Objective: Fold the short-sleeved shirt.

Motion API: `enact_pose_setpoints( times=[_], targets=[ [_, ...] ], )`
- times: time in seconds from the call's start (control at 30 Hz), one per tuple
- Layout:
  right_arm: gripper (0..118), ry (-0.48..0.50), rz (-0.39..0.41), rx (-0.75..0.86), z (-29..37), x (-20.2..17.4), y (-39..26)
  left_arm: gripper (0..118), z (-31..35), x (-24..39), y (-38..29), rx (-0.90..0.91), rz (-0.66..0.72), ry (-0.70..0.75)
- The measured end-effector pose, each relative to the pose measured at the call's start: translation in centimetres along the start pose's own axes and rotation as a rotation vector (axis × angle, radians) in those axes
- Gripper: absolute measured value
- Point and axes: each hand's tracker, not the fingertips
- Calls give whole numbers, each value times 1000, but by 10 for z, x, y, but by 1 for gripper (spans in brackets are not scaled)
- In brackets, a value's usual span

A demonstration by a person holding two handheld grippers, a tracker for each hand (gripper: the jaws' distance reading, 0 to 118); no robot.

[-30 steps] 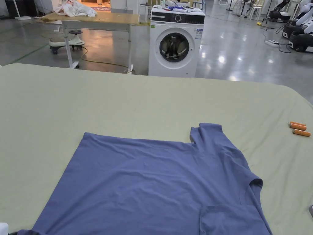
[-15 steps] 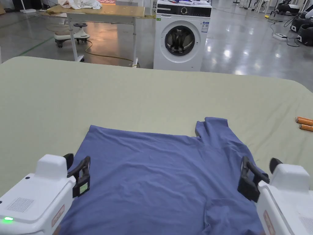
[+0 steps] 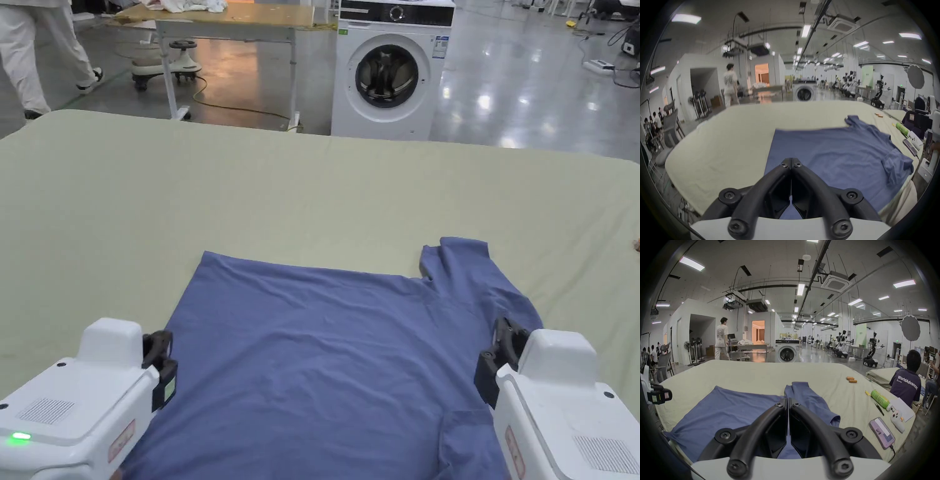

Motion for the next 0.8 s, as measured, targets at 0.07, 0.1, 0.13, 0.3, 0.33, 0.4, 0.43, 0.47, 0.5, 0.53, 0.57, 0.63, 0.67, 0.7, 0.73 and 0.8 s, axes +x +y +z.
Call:
enact_pose_setpoints(
  times=[0.07, 0.1, 0.13, 0.3, 0.33, 0.4, 0.43, 0.47, 0.5, 0.53, 0.57, 0.63, 0.67, 0.7, 0.73, 0.8],
  targets=[
    [0, 8, 0, -27, -1, 1, -5, 0, 4, -22, -13, -83, 34, -11],
    [0, 11, 0, -38, -3, 1, -8, 0, 7, -33, -20, -112, 44, -16],
    [0, 15, 1, -51, -3, 1, -11, 0, 9, -42, -27, -159, 49, -14],
    [0, 33, 10, -95, -6, -3, -22, 3, 13, -73, -57, -330, 96, -10],
    [0, 38, 12, -103, -7, -3, -24, 12, 12, -78, -62, -361, 122, -24],
    [0, 39, 17, -124, -8, -3, -28, 35, 12, -84, -70, -389, 168, -33],
    [0, 40, 16, -131, -8, -2, -31, 50, 9, -86, -73, -416, 168, -38],
    [0, 40, 14, -140, -8, 0, -33, 57, 7, -86, -77, -444, 173, -31],
    [0, 40, 14, -146, -8, 0, -34, 61, 3, -85, -79, -470, 166, -11],
    [0, 37, 17, -154, -8, 1, -36, 61, -1, -83, -82, -480, 154, 12],
    [0, 34, 19, -160, -7, 3, -39, 61, -5, -82, -85, -481, 142, 22],
    [0, 28, 20, -176, -7, 7, -43, 59, -14, -77, -89, -489, 134, 38],
    [0, 24, 19, -182, -7, 9, -45, 54, -20, -76, -91, -496, 128, 41],
    [0, 20, 19, -191, -6, 11, -47, 52, -26, -73, -93, -515, 116, 45],
    [0, 14, 20, -200, -5, 14, -48, 52, -30, -70, -95, -530, 95, 59],
    [0, 2, 13, -211, -2, 21, -50, 47, -29, -66, -93, -523, 84, 67]
  ],
)
